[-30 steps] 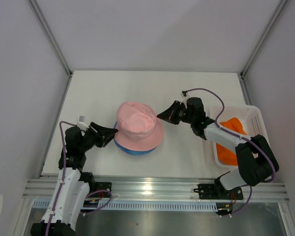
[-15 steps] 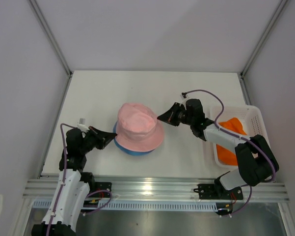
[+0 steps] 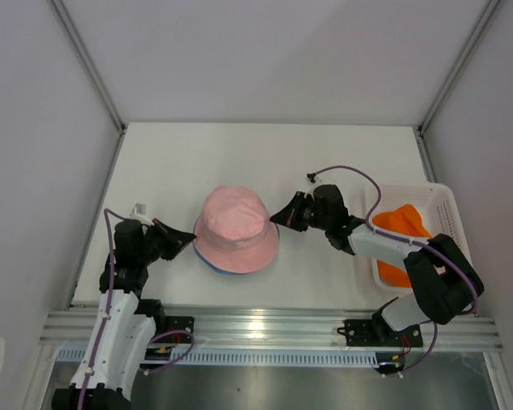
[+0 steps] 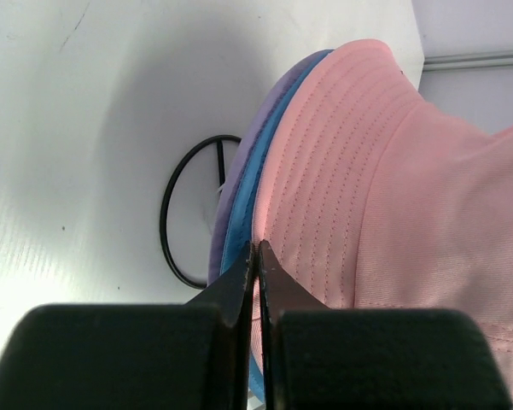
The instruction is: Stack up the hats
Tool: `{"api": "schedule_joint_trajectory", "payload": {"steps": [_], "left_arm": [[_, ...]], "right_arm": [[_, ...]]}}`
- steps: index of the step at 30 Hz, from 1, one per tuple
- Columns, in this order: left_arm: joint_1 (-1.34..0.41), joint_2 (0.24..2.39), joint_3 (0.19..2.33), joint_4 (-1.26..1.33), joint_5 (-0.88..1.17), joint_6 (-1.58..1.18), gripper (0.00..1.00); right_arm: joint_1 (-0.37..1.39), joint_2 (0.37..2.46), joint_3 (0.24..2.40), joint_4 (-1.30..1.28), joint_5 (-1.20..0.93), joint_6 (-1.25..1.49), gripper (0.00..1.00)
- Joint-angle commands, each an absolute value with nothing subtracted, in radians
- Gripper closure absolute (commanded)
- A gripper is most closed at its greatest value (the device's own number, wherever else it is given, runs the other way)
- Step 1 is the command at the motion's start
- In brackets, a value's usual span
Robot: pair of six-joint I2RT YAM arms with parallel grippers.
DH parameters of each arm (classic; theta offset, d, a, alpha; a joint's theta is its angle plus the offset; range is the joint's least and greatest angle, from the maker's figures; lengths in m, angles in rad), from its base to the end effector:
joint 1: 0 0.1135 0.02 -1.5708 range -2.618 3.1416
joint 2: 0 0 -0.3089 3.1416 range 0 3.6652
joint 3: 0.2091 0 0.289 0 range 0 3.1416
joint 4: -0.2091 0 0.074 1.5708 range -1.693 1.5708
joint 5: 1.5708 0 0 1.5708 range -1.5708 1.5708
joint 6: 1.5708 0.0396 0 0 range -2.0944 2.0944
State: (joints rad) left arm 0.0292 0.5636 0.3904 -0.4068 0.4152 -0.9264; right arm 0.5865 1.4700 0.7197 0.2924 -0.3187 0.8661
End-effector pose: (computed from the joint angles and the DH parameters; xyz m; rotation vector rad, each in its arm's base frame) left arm 0.1403 -0.0119 0.2285 -0.8037 2.1066 -0.9502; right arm 0.2736 0.1967 0.2226 0.0898 2.2343 1.1865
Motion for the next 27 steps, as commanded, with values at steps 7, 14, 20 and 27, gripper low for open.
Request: {"api": "schedule_joint_trajectory", "payload": {"steps": [7, 14, 20, 27], "left_arm": [[0.034, 0.609, 0.388, -0.442, 0.344, -0.815, 0.99], [0.034, 0.591, 0.48, -0.477, 0.363, -0.746, 0.97], [0.034, 0.58, 0.638, -0.592, 0.334, -0.652, 0.55], [0.035, 0.653, 0.966, -0.747, 0.193, -0.494, 0.01]], "right_arm": [[0.634, 1.549, 0.655, 0.324, -0.207, 0.802, 1.0], [0.635, 1.473, 0.759, 0.154, -0.15, 0.706, 1.0], [0.595, 1.355, 0.974, -0.197, -0.049, 0.523, 0.19], [0.322, 1.237, 1.273, -0.556, -0.035, 0.393, 0.0]]}}
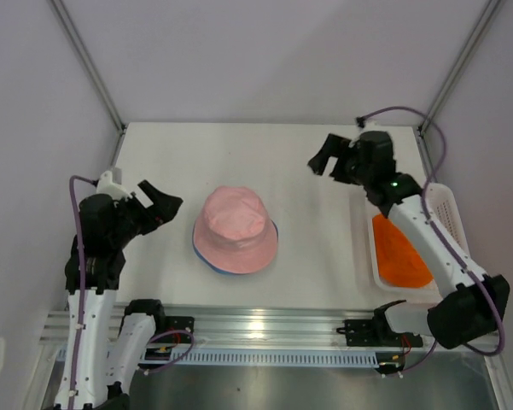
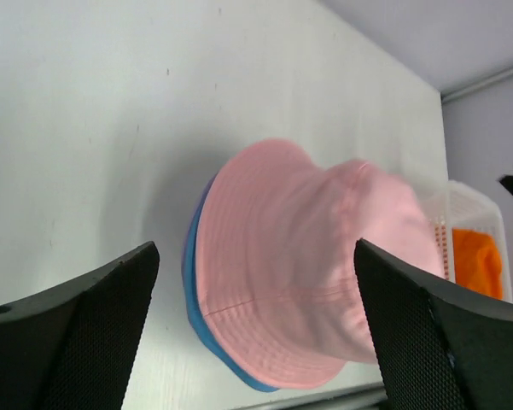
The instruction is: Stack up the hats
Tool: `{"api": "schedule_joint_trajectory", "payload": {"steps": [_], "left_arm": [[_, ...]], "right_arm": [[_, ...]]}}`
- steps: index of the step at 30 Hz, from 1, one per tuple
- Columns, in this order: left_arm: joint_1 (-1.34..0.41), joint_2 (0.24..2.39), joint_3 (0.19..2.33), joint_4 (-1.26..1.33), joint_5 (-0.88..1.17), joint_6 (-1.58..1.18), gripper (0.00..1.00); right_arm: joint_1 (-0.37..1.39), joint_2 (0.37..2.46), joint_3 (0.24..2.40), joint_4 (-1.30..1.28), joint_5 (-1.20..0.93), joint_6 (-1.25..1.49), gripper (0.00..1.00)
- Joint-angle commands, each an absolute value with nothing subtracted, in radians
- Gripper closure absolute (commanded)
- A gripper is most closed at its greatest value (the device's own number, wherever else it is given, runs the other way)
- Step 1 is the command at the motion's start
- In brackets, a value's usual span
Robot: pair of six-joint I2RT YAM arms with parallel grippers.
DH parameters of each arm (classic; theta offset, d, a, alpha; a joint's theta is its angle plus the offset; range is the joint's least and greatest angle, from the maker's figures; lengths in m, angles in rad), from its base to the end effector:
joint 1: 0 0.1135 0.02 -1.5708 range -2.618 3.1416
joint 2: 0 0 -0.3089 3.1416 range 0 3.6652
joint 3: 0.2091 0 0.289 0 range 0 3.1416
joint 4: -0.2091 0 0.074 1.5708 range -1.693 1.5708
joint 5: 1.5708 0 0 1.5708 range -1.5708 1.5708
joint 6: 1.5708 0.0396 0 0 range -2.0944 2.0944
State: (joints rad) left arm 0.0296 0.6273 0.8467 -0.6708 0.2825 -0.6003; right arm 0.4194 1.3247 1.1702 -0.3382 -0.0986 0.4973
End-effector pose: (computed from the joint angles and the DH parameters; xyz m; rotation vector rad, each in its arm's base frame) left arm 0.1339 -0.0071 0.3660 -0.4625 2.0108 -0.6429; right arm 0.3028 0.1393 0.3752 0.0201 2.1288 0.6573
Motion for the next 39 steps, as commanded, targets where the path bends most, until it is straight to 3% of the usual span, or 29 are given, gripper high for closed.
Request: {"api": "schedule_joint_trajectory", "payload": {"steps": [1, 5, 10, 14, 23, 26, 27, 29, 30, 31, 35, 39], "left_arm": [[0.034, 0.666, 1.047, -0.774, 0.181, -0.45, 0.0], [0.032, 0.703, 1.133, -0.801, 0.131, -0.384, 0.01], [0.012, 0.729, 1.157, -0.805, 0.127, -0.367, 0.01], [0.009, 0.726, 1.134, -0.807, 0.132, -0.368, 0.01], [0.009, 0.7, 1.088, -0.813, 0.147, -0.374, 0.01], [0.008, 0.696, 1.085, -0.811, 0.15, -0.38, 0.0], [0.009, 0.693, 1.083, -0.815, 0.15, -0.382, 0.0], [0.008, 0.692, 1.078, -0.813, 0.155, -0.385, 0.01], [0.009, 0.69, 1.075, -0.81, 0.155, -0.388, 0.0], [0.009, 0.69, 1.072, -0.807, 0.158, -0.39, 0.0], [0.009, 0.695, 1.069, -0.798, 0.169, -0.399, 0.01], [0.009, 0.703, 1.049, -0.767, 0.196, -0.406, 0.0]], "right_arm": [[0.266, 1.221, 1.325, -0.587, 0.021, 0.374, 0.0], [0.104, 1.175, 1.367, -0.805, 0.329, 0.354, 0.0], [-0.162, 1.1, 1.18, -0.815, 0.186, 0.371, 0.0], [-0.199, 1.104, 1.033, -0.769, 0.164, 0.388, 0.0], [-0.199, 1.193, 0.959, -0.634, 0.178, 0.38, 0.04], [-0.198, 1.226, 0.969, -0.62, 0.179, 0.361, 0.21], [-0.198, 1.239, 0.971, -0.614, 0.184, 0.354, 0.39], [-0.198, 1.247, 0.98, -0.611, 0.19, 0.339, 0.59], [-0.198, 1.252, 0.983, -0.609, 0.196, 0.334, 0.83], [-0.198, 1.253, 0.989, -0.609, 0.199, 0.331, 0.97], [-0.184, 1.247, 1.099, -0.679, 0.186, 0.325, 1.0], [-0.045, 1.198, 1.294, -0.727, 0.196, 0.292, 1.0]]}}
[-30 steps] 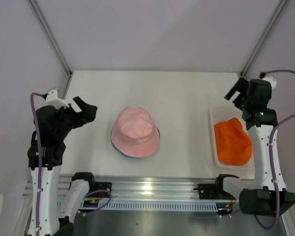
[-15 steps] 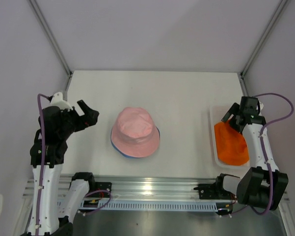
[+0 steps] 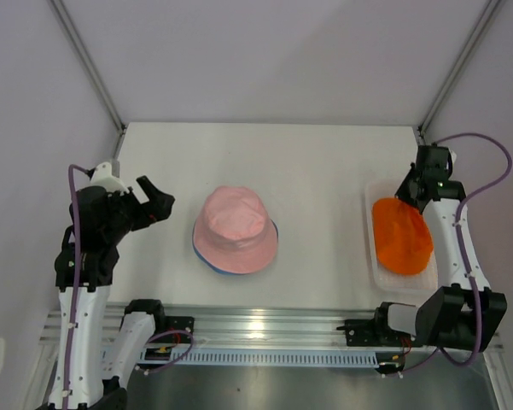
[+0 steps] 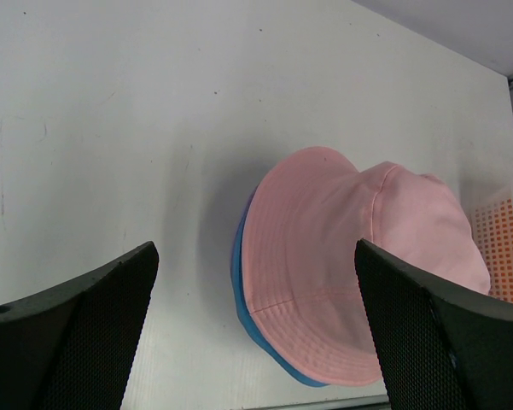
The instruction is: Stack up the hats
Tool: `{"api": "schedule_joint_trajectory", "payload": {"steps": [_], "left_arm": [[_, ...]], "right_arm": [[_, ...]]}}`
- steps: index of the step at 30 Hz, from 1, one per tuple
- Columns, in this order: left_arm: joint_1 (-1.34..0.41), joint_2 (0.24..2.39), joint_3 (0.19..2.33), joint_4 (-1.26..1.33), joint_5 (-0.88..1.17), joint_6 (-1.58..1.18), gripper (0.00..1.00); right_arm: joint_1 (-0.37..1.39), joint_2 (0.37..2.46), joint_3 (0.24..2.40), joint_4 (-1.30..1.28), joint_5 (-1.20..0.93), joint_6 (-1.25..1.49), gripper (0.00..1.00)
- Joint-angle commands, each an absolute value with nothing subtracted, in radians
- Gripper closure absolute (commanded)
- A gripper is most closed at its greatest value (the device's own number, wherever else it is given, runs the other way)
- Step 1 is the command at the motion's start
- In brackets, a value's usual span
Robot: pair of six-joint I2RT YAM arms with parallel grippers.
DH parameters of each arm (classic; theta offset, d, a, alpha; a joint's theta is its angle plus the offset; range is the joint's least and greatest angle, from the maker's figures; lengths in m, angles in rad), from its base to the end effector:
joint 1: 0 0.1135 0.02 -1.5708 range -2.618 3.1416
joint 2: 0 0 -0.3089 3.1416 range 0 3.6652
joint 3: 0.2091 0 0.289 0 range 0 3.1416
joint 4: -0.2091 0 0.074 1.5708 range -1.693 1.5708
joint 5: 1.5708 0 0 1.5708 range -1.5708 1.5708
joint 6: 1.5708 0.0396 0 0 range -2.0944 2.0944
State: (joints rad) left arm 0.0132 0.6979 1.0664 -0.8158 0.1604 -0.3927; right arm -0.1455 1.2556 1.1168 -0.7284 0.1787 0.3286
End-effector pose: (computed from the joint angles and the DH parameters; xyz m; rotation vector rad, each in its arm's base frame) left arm 0.1275 -0.0046 0.4209 -0.3090 2.0115 -0.4017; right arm 0.2816 -0.0484 0.3413 0.6464 2.3361 -0.1348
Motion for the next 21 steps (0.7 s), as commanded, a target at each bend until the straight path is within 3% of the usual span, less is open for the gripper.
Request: {"api": "schedule_joint_trajectory", "payload": {"steps": [1, 6, 14, 21], "left_arm": [[0.009, 0.707, 1.042, -0.761, 0.202, -0.408, 0.0], [0.008, 0.735, 1.023, -0.732, 0.219, -0.411, 0.0], [0.008, 0.747, 1.016, -0.706, 0.249, -0.411, 0.0], [0.008, 0.713, 1.014, -0.736, 0.187, -0.414, 0.0]], "right_arm": [[-0.013, 1.19, 1.336, -0.727, 0.195, 0.284, 1.0], [0.208, 1.203, 1.592, -0.718, 0.077, 0.21, 1.0], [0.372, 1.275, 1.747, -0.574, -0.42, 0.199, 1.0], [0.702, 1.439, 1.885, -0.61, -0.376, 0.079, 1.0]]}}
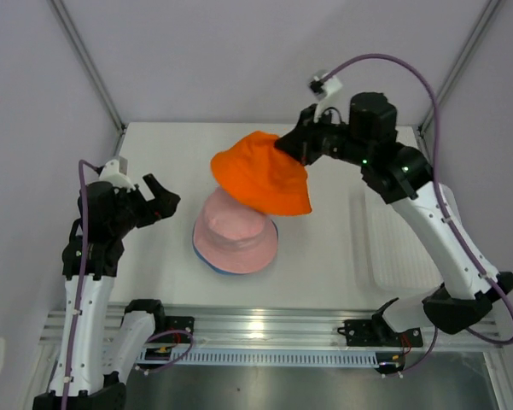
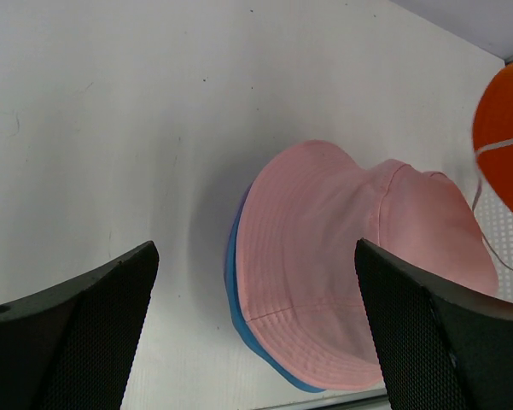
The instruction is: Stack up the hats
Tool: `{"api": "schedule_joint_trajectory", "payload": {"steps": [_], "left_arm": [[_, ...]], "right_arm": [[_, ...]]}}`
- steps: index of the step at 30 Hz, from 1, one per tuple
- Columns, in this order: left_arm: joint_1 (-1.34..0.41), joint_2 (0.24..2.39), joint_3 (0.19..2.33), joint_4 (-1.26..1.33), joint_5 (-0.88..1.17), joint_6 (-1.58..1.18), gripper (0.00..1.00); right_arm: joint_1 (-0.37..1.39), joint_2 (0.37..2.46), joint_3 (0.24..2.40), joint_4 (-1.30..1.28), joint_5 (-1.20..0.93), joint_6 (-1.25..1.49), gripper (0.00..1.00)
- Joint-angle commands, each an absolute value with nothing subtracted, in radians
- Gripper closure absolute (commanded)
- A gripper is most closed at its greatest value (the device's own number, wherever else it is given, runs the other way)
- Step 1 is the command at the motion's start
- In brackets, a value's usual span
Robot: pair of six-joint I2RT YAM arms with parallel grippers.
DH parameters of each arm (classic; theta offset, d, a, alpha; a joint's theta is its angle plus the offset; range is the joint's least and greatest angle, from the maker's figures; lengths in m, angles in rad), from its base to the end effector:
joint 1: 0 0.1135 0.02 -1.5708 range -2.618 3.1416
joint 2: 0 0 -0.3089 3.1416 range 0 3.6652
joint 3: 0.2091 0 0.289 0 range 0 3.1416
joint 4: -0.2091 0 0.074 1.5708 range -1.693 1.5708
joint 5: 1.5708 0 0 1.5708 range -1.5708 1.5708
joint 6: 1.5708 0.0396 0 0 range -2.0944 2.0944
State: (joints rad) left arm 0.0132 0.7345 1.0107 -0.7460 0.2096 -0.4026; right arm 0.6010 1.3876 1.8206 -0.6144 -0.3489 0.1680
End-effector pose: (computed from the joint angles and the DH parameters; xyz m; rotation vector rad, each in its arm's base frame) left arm 0.1470 -0.0063 0.4043 -0.2945 2.0391 -0.4563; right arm 0.2435 0.1834 0.5702 -0.6458 1.7038 0.8580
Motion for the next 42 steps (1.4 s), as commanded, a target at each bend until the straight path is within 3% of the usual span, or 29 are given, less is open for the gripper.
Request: {"api": "schedule_joint_trajectory", "payload": {"steps": [1, 22, 32, 33, 34, 36, 37, 39, 40, 42], "left_arm": [[0.008, 0.703, 1.017, -0.748, 0.186, -0.41, 0.0], [0.008, 0.664, 1.025, -0.79, 0.172, -0.406, 0.0], [0.008, 0.644, 1.012, -0.792, 0.205, -0.443, 0.01], [0.008, 0.643, 1.008, -0.792, 0.227, -0.449, 0.01], [0.009, 0.64, 0.996, -0.788, 0.239, -0.469, 0.01], [0.008, 0.631, 0.976, -0.781, 0.265, -0.518, 0.01], [0.008, 0.626, 0.957, -0.776, 0.27, -0.54, 0.0], [0.009, 0.601, 0.931, -0.743, 0.29, -0.596, 0.0], [0.008, 0.589, 0.876, -0.723, 0.329, -0.659, 0.01], [0.009, 0.546, 0.809, -0.636, 0.369, -0.763, 0.01]], "right_arm": [[0.727, 1.456, 1.893, -0.615, -0.371, 0.066, 1.0], [0.948, 1.548, 1.851, -0.626, -0.391, 0.023, 1.0], [0.983, 1.575, 1.655, -0.546, -0.397, 0.072, 0.98], [0.994, 1.578, 1.652, -0.561, -0.385, 0.071, 0.93], [0.997, 1.58, 1.651, -0.572, -0.364, 0.071, 0.69], [0.999, 1.58, 1.652, -0.595, -0.348, 0.069, 0.51], [0.999, 1.574, 1.652, -0.598, -0.33, 0.077, 0.33], [1.0, 1.542, 1.658, -0.601, -0.308, 0.09, 0.18], [1.0, 1.528, 1.67, -0.597, -0.283, 0.115, 0.02], [0.997, 1.485, 1.696, -0.591, -0.255, 0.141, 0.01]]}}
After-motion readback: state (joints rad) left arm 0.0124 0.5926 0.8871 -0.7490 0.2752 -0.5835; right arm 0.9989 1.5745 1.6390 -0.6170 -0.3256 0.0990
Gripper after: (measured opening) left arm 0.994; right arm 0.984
